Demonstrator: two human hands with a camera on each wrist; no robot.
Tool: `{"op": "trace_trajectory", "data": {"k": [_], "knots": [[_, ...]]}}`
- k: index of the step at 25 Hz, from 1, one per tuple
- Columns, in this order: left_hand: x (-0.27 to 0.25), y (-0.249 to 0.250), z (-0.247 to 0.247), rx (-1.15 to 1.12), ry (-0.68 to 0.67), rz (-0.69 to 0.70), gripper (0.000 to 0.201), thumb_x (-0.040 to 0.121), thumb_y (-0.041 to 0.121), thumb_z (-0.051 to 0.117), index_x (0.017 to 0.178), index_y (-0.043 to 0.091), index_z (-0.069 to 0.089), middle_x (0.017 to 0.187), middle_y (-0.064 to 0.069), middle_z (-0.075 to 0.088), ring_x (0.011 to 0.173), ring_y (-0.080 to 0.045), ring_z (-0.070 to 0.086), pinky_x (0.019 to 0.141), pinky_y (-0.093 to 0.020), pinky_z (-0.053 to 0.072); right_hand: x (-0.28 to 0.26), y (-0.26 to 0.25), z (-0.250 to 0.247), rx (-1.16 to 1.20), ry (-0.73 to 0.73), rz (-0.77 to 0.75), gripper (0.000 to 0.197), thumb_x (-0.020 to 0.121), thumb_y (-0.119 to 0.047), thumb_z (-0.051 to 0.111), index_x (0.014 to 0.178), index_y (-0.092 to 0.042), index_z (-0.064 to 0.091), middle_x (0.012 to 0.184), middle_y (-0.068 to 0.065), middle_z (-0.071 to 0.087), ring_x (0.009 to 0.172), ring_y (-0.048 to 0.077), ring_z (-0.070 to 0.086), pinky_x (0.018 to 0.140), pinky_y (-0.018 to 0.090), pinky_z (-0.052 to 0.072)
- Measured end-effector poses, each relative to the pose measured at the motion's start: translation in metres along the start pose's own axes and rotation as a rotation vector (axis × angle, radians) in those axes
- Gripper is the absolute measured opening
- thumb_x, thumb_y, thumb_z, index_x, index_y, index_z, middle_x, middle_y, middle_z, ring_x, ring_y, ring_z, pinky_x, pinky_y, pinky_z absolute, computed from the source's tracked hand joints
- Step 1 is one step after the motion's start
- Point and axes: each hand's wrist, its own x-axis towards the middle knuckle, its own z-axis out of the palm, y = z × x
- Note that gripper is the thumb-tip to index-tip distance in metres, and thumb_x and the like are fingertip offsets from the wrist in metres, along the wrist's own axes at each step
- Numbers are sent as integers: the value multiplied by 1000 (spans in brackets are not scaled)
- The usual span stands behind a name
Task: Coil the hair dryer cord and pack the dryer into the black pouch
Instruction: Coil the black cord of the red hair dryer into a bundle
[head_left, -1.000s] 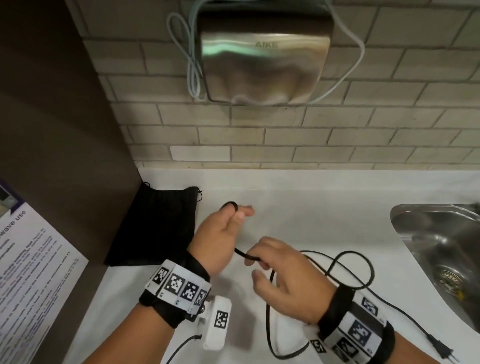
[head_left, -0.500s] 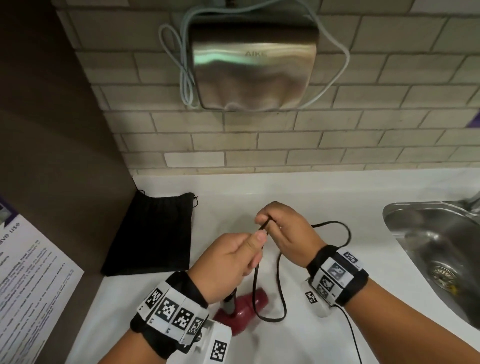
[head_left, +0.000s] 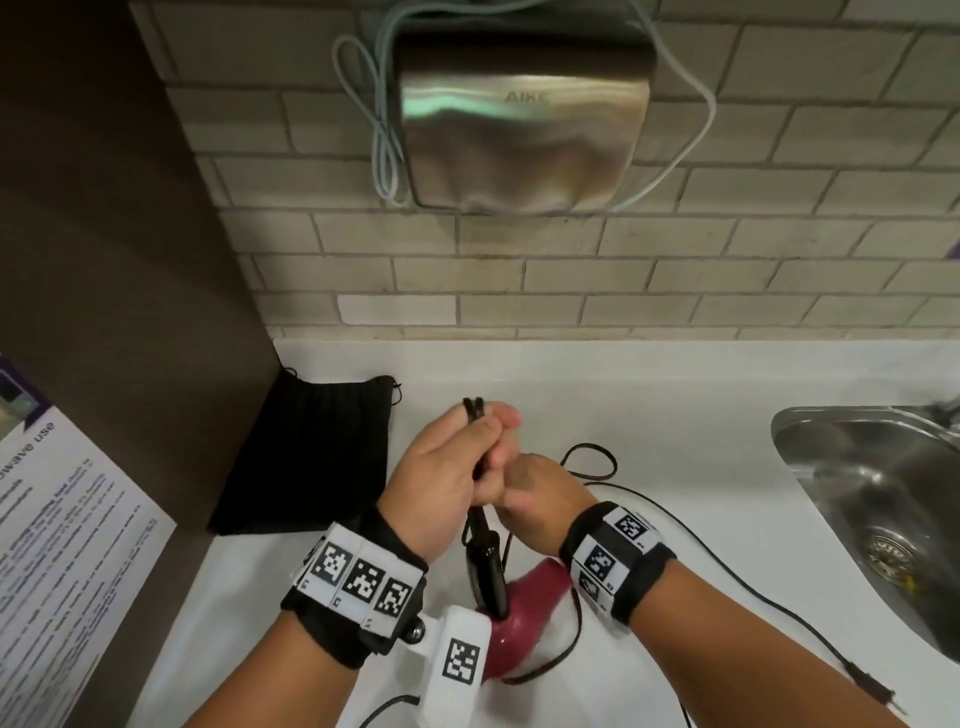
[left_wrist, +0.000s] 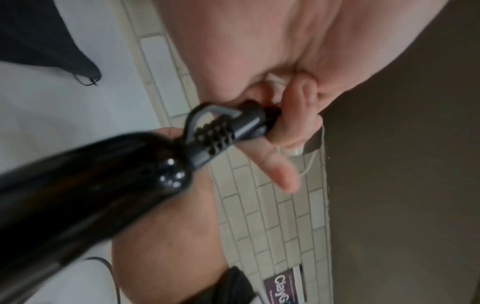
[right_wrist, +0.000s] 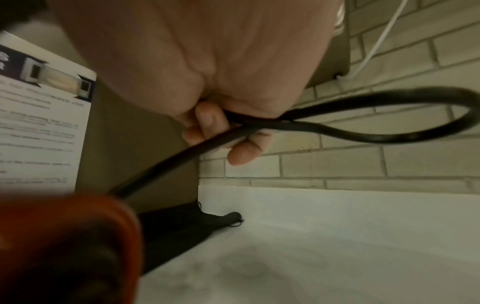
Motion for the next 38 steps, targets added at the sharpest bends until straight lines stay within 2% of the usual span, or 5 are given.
{"op": "trace_trajectory", "data": {"k": [4, 9, 20, 28, 38], "knots": [[7, 0, -14, -100, 148, 0, 35, 108, 7, 41, 141, 14, 50, 137, 1, 68, 112, -35, 74, 100, -49, 53, -15, -17, -1, -254, 25, -75, 19, 88, -1, 53, 103, -11, 59, 85, 6, 66, 69, 30, 62, 67, 35, 35], [17, -20, -29, 233, 193, 65, 48, 106, 10, 43, 152, 22, 38, 136, 31, 54, 146, -10, 45, 121, -38, 33, -41, -29, -17, -326, 194, -182, 16, 86, -6, 61, 85, -21, 57, 70, -9, 44, 58, 20, 40, 74, 34, 43], [-2, -23, -31, 1054, -63, -1, 35, 104, 49, 40, 105, 19, 59, 80, 4, 65, 67, -13, 57, 76, -37, 55, -39, 27, -72, -420, 250, -211, 13, 100, -33, 53, 96, -26, 63, 90, -7, 63, 88, 21, 65, 113, 46, 42], [2, -12, -43, 903, -3, -10, 53, 99, 46, 56, 57, 22, 33, 54, 8, 31, 51, -13, 33, 56, -36, 33, -42, 69, -65, 723, 258, 183, 63, 89, -78, 44, 85, -16, 54, 79, -10, 51, 75, 4, 52, 81, 29, 46], [9, -3, -48, 750, 85, -97, 53, 98, 40, 61, 58, 21, 32, 50, 6, 28, 38, -7, 24, 42, -23, 24, -32, 64, -46, 30, 249, 80, 34, 111, -35, 33, 97, -20, 61, 94, -4, 66, 92, 18, 58, 96, 39, 47]]}}
